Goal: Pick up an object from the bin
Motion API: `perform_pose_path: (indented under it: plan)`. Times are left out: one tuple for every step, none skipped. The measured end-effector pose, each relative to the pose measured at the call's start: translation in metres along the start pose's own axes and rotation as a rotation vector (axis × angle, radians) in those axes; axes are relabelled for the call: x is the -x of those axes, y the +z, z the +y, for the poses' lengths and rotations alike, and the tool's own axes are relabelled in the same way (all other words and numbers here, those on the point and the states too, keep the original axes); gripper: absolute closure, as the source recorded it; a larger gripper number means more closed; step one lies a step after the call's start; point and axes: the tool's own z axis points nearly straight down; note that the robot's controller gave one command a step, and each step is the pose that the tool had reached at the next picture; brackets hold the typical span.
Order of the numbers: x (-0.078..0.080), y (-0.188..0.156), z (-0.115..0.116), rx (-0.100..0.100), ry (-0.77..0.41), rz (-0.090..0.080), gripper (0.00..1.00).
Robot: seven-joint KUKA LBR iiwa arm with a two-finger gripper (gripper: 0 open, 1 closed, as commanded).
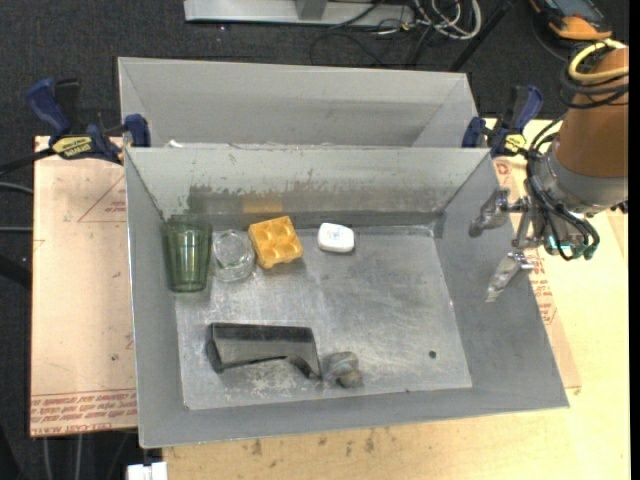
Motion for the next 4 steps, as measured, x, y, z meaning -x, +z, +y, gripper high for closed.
perform_pose_path:
  plan:
    - [0.002, -0.004, 0.001, -0.002, -0.003, -0.007, 0.0]
    - [0.0, 0.047, 0.022, -0.003, -0.031, -0.013, 0.0]
    - [-0.006, 0.15, 0.065, -0.002, -0.09, 0.001, 1.0]
    - [-0.006, 0.15, 0.065, -0.003, -0.09, 0.0, 1.0]
